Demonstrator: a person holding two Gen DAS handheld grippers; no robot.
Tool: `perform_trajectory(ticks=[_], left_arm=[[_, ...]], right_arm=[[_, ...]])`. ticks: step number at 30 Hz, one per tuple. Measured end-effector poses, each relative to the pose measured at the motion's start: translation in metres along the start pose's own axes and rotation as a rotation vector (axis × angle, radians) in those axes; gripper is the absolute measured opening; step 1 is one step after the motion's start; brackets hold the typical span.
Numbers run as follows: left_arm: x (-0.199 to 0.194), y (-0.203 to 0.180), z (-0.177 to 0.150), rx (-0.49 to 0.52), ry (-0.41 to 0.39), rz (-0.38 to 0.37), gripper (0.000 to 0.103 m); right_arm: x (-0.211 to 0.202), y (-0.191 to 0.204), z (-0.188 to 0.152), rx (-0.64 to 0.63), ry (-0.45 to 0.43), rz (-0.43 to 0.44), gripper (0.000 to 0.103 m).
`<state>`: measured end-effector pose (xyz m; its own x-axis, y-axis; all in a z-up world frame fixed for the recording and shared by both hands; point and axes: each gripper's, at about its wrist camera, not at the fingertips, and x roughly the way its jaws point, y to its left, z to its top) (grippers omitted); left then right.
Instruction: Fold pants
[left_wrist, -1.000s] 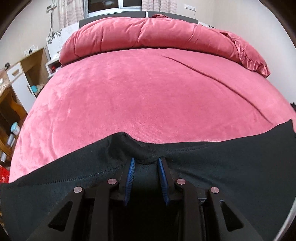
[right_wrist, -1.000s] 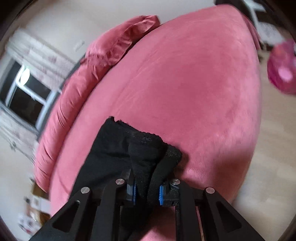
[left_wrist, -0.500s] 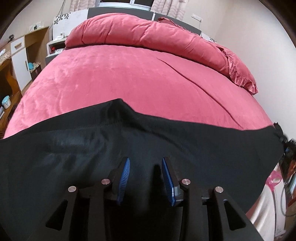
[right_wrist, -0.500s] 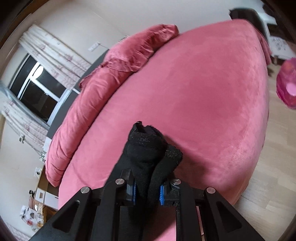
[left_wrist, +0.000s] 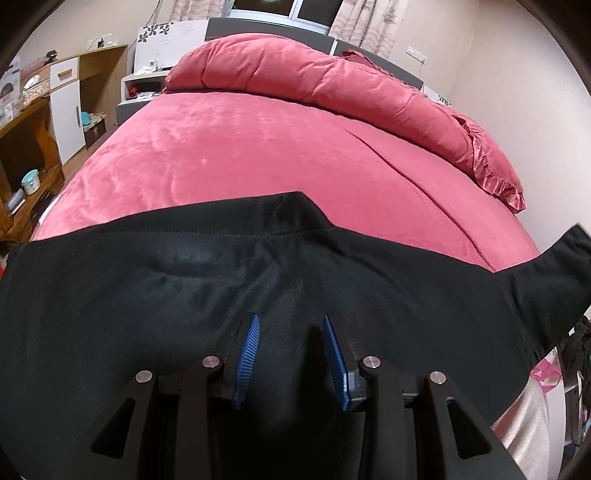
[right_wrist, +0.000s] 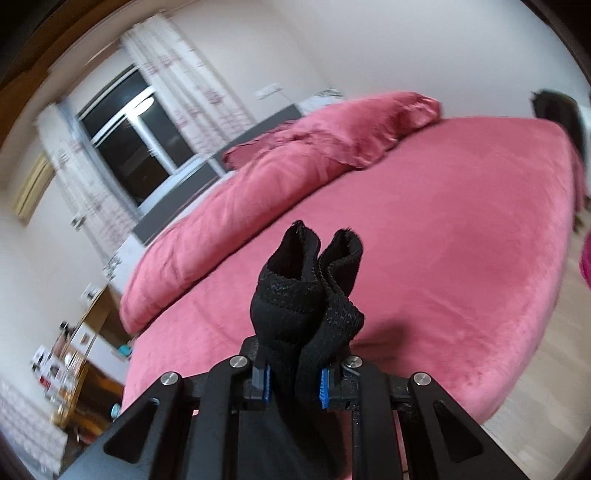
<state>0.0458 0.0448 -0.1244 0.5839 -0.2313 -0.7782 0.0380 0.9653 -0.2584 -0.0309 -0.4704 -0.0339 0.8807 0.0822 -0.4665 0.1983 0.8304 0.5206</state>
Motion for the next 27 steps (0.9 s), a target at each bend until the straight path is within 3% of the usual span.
perform_trajectory(ticks=[4,8,13,24,27], left_arm=[[-0.003,0.004,-0.002,-0.011,-0.012,0.009,0.036],[-0.009,0.01,-0.001,-0.038,-0.03,-0.004,0.036],[-0.015,0.019,0.0,-0.075,-0.046,-0.024,0.036],[-0.017,0.02,-0.005,-0.067,-0.038,-0.057,0.036],[-0.016,0.017,-0.006,-0.057,-0.035,-0.075,0.036]], right_arm=[[-0.002,0.057,-0.018,-0.149,0.028,0.092,0.02],[0.01,0.113,-0.051,-0.327,0.106,0.196,0.02],[0.039,0.166,-0.103,-0.509,0.219,0.258,0.02],[0.115,0.2,-0.217,-0.698,0.477,0.246,0.026],[0.132,0.199,-0.241,-0.752,0.538,0.225,0.041]])
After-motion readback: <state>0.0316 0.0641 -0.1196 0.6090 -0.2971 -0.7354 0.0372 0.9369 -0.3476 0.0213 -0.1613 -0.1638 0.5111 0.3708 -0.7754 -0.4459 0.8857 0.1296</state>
